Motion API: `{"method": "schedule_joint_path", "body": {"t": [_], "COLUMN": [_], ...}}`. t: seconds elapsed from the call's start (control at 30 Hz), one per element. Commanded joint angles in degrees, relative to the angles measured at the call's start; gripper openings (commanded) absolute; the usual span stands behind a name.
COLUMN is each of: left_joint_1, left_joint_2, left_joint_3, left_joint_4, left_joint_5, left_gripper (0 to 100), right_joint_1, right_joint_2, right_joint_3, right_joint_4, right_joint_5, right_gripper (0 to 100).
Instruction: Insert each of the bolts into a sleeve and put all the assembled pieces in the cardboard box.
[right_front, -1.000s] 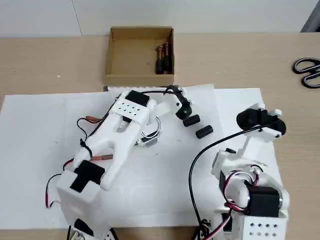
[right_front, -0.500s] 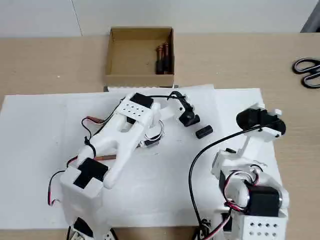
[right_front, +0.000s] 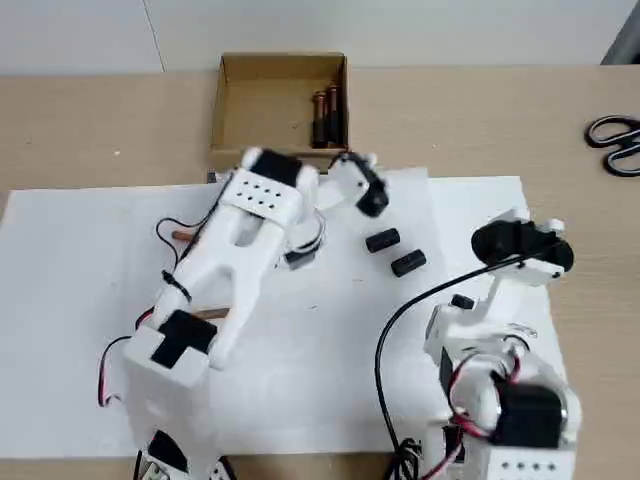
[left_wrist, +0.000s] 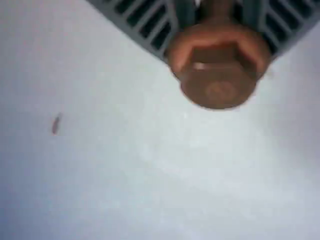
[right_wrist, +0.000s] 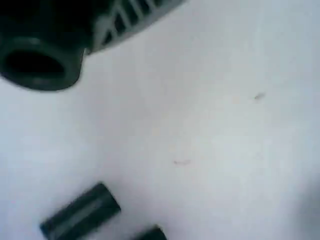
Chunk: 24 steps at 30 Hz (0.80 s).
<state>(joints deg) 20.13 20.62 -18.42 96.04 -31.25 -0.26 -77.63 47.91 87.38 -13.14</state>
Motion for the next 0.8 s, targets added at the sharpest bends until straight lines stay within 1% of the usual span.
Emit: {"method": "schedule_joint_path", "body": {"t": [0.0, 0.07, 0.2, 0.4, 0.5, 0.57, 0.7, 0.77], "left_joint_1": [-0.4, -0.4, -0.5, -0.5, -0.4, -0.4, -0.4, -0.4], "left_joint_2": [-9.9, -13.1, -16.6, -20.9, -26.5, -32.1, -42.4, -46.4], "left_joint_3": [-8.5, -8.7, -8.7, -4.1, -3.6, -3.7, -3.4, -3.4], "left_joint_4": [1.8, 1.8, 4.3, 4.3, 4.3, 4.3, 4.0, 4.0], "left_joint_5": [4.8, 7.2, 12.2, 26.3, 30.2, 30.5, 30.9, 33.5], "left_gripper": [0, 0, 0, 0, 0, 0, 0, 0], "right_joint_1": [0.3, 0.3, 0.4, 0.3, -0.4, -3.2, -12.5, -16.1], "right_joint_2": [-6.4, -9.4, -13.8, -16.3, -17.5, -18.7, -20.9, -21.1], "right_joint_3": [-3.7, -3.7, -4.0, -4.0, -4.1, -4.1, -3.9, -3.8], "right_joint_4": [0.6, 1.6, 2.5, 3.2, 2.9, 3.1, 3.3, 3.0], "right_joint_5": [5.5, 7.6, 9.8, 10.7, 10.7, 10.7, 10.2, 9.8], "right_gripper": [0.3, 0.3, 0.3, 0.3, 0.3, 0.3, 0.3, 0.3]}}
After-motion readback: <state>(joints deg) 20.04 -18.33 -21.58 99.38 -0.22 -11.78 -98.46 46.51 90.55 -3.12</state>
